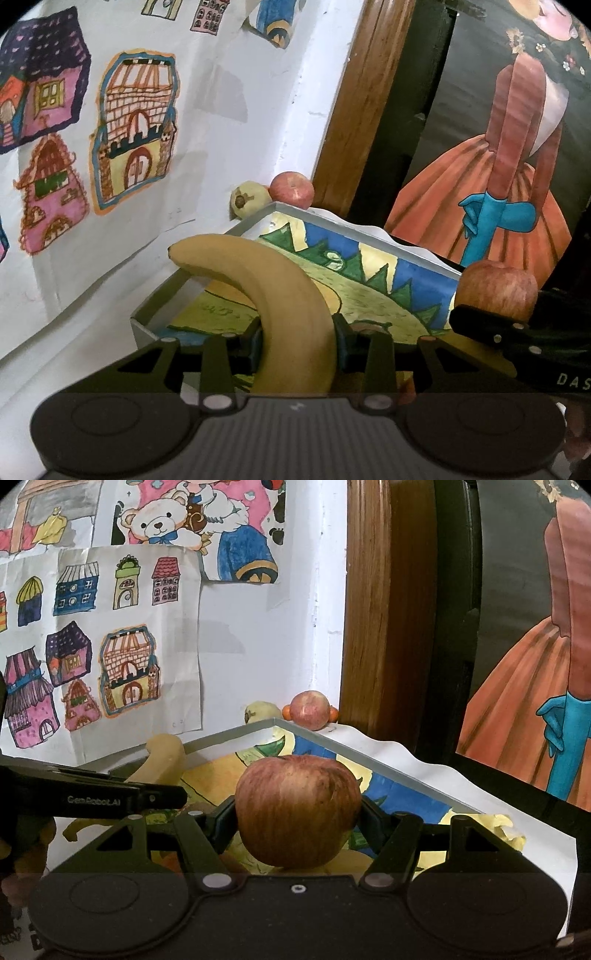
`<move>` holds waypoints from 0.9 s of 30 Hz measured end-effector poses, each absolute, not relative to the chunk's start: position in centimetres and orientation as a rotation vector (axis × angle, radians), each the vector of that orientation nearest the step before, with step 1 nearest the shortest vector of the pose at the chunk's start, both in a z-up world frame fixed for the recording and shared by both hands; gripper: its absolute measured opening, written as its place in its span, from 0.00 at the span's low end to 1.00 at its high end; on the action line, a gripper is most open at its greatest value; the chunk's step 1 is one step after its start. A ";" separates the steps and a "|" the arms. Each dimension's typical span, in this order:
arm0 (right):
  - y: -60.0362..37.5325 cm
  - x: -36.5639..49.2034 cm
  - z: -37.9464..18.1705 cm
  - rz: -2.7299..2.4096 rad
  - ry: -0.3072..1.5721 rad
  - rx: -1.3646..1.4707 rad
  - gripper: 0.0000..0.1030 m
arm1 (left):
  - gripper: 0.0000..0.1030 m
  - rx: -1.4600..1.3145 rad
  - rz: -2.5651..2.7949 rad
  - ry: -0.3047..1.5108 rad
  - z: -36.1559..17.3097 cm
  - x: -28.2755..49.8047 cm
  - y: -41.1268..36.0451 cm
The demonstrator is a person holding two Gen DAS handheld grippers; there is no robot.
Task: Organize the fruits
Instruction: 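Lift and carry the banana with the left tool over the tray while the right tool carries the apple, then lower the banana into the tray and open the left gripper while the right gripper releases the apple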
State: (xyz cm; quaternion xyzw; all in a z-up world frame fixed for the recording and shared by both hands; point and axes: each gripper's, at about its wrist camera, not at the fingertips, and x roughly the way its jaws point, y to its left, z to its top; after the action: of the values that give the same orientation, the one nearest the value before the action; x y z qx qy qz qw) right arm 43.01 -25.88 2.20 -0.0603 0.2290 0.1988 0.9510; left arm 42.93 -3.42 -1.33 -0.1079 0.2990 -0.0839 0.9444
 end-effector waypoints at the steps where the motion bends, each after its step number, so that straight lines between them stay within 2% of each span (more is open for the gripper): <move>1: -25.8 43.0 2.2 0.404 0.465 -0.126 0.67 | 0.41 -0.219 -0.170 0.609 -1.4 43.0 -3.4; 5: -25.8 42.9 2.2 0.406 0.463 -0.129 0.67 | 0.44 -0.197 -0.162 0.589 -1.2 42.8 -3.6; 11: -26.0 42.0 2.6 0.404 0.438 -0.129 0.70 | 0.68 -0.139 -0.179 0.525 0.3 41.5 -4.5; 15: -26.7 40.5 3.6 0.386 0.403 -0.120 0.79 | 0.77 -0.153 -0.159 0.508 0.8 40.4 -4.0; 19: -27.2 38.6 4.8 0.371 0.360 -0.128 0.85 | 0.82 -0.167 -0.145 0.482 1.9 39.2 -3.4; 24: -27.7 35.4 6.3 0.350 0.285 -0.136 0.95 | 0.96 -0.173 -0.143 0.424 4.0 36.6 -2.8; 27: -27.9 33.0 7.2 0.330 0.230 -0.140 0.99 | 1.00 -0.180 -0.132 0.376 5.4 34.6 -2.5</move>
State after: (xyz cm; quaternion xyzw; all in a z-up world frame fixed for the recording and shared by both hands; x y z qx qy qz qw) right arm 33.04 -27.91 7.18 -0.0695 0.1141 0.1635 0.9775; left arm 34.62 -2.47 5.36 -0.0892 0.1867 -0.0655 0.9762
